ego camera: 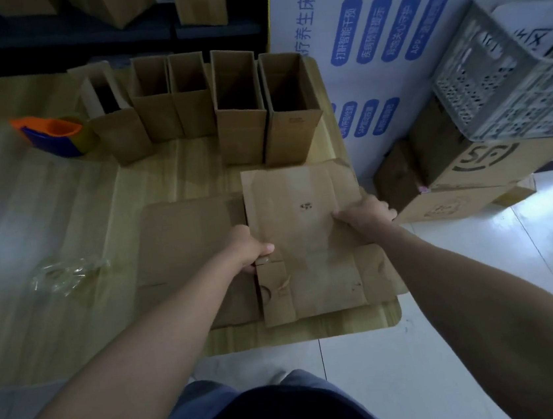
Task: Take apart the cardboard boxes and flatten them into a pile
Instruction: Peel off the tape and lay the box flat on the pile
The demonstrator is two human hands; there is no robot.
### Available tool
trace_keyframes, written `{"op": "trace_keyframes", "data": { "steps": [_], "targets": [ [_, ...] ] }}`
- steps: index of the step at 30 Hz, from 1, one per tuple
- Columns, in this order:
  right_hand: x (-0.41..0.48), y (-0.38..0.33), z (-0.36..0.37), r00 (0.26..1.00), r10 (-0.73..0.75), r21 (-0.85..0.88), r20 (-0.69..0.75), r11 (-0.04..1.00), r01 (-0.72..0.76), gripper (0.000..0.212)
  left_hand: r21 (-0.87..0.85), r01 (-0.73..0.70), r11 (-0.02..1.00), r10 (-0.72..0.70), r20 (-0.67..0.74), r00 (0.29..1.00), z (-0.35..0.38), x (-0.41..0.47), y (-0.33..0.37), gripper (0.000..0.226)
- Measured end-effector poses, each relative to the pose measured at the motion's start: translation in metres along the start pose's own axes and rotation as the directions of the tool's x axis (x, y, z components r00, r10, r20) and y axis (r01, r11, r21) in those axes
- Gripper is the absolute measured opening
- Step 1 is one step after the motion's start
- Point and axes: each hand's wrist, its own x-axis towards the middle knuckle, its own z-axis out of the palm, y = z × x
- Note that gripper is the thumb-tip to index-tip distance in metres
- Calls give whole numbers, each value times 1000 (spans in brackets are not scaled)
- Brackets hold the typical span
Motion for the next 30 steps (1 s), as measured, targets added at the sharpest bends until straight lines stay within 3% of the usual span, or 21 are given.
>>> {"op": "trace_keyframes", "data": {
  "steps": [3,6,9,13,21,23,26,30],
  "targets": [
    [7,16,-9,999,42,33,35,999,-43,86,56,-35,998,36,-9,999,23,3,13,31],
    [9,31,-1,991,-95,70,98,994,88,74,162,-19,987,30,-69,997,36,5,11,32],
    [9,37,11,992,-115,-23,49,993,117,64,196,-15,980,40,-128,991,41,10,7,47],
    [6,40,17,997,-80,-145,22,986,82,47,256,12,967,23,-134,991,42,14,7,41],
    [-5,30,16,1000,-9,-274,24,962,15,50,558,-36,829,94,-77,993,39,10,11,28],
    [-12,17,12,1000,-7,-408,-10,913,2,50,601,-80,795,134,-45,990,33,7,17,31],
    [-27,-20,-4,985,-137,-522,-101,851,65,41,527,-192,828,203,38,978,19,7,26,31],
    [-51,-92,-22,890,-433,-453,-144,828,330,46,371,-261,891,257,62,964,-24,0,41,29]
  ]
}}
